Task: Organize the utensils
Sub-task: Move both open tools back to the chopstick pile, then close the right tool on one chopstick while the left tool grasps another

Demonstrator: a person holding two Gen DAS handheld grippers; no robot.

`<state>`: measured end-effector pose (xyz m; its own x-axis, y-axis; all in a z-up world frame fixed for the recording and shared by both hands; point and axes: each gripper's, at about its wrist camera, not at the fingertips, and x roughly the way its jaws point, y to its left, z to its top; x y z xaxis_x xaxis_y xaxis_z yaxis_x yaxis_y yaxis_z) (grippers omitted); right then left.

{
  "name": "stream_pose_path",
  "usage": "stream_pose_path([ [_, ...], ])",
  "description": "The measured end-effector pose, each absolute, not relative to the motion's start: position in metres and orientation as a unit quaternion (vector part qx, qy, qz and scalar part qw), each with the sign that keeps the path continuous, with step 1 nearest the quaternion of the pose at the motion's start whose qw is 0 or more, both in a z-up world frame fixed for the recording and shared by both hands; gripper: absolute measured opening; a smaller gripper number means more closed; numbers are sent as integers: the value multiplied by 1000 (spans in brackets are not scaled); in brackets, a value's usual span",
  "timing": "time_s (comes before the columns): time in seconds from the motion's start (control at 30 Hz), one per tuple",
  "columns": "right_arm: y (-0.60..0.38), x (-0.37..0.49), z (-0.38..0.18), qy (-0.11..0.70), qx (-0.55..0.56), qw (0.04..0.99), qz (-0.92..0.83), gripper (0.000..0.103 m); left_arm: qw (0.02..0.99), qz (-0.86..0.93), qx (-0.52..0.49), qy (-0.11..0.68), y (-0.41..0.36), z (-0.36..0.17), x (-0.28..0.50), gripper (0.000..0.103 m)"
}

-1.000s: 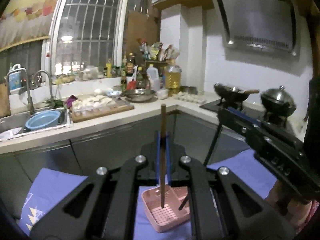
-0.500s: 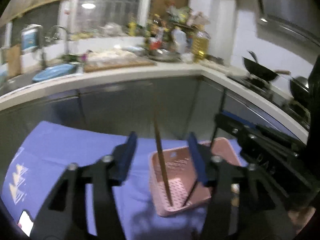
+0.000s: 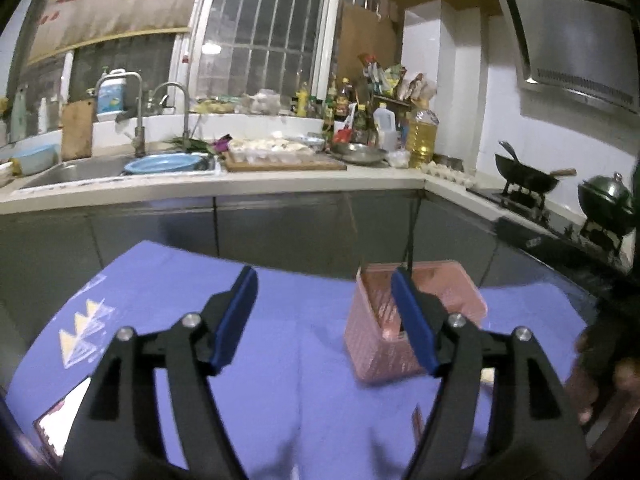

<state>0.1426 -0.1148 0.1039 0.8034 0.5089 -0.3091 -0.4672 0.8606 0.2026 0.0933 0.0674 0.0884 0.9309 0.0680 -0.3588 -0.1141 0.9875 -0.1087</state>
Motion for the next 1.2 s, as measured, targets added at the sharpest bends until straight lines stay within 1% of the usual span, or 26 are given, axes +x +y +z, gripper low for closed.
stream_pose_path([
  [0.03, -120, 131, 101, 174, 65, 948, 257, 71, 980, 43, -62, 186, 69, 83, 85, 68],
  [0.07, -128, 114, 95, 168, 76, 949, 256, 81, 978, 40, -61, 194, 70, 76, 77, 68],
  [0.1, -135, 99, 88, 163, 87, 950, 251, 101, 976, 38, -59, 204, 72, 67, 69, 68],
  [0.17, -155, 63, 66, 153, 120, 954, 226, 101, 971, 22, -54, 234, 74, 47, 55, 68],
  [0.2, -161, 56, 60, 162, 126, 953, 224, 101, 967, 18, -53, 249, 74, 38, 51, 68],
  [0.3, -181, 46, 25, 258, 143, 934, 203, 100, 951, -10, -66, 303, 73, 8, 44, 68],
  [0.33, -184, 45, 16, 281, 140, 929, 195, 94, 943, -22, -74, 322, 72, -2, 43, 68],
  [0.37, -185, 44, 7, 303, 129, 925, 190, 87, 938, -31, -79, 337, 71, -10, 42, 68],
  [0.4, -183, 41, -1, 323, 109, 921, 186, 67, 933, -40, -85, 348, 70, -17, 40, 66],
  [0.43, -179, 40, -11, 348, 82, 916, 179, 54, 929, -47, -92, 356, 69, -21, 40, 64],
  [0.47, -176, 38, -19, 368, 65, 910, 179, 48, 925, -55, -98, 364, 67, -25, 40, 58],
  [0.5, -173, 38, -26, 385, 56, 902, 186, 38, 920, -65, -106, 372, 65, -29, 40, 54],
  [0.53, -168, 37, -35, 405, 49, 892, 192, 34, 915, -77, -114, 380, 63, -33, 40, 53],
  [0.57, -164, 36, -41, 416, 41, 888, 193, 32, 911, -86, -117, 386, 59, -36, 39, 51],
  [0.63, -153, 30, -52, 428, 14, 882, 198, 28, 904, -101, -115, 400, 49, -41, 40, 50],
  [0.83, -132, 28, -67, 446, -40, 872, 199, 25, 893, -136, -94, 418, 18, -47, 41, 50],
  [0.9, -132, 27, -70, 440, -61, 875, 191, 25, 891, -142, -85, 423, 9, -48, 43, 50],
  [1.13, -149, 26, -62, 426, -38, 886, 179, 25, 883, -150, -49, 443, -20, -57, 51, 50],
  [1.17, -151, 24, -59, 423, -26, 885, 191, 25, 883, -146, -41, 443, -24, -58, 51, 48],
  [1.2, -150, 22, -56, 423, -14, 882, 210, 25, 884, -143, -33, 444, -27, -59, 52, 44],
])
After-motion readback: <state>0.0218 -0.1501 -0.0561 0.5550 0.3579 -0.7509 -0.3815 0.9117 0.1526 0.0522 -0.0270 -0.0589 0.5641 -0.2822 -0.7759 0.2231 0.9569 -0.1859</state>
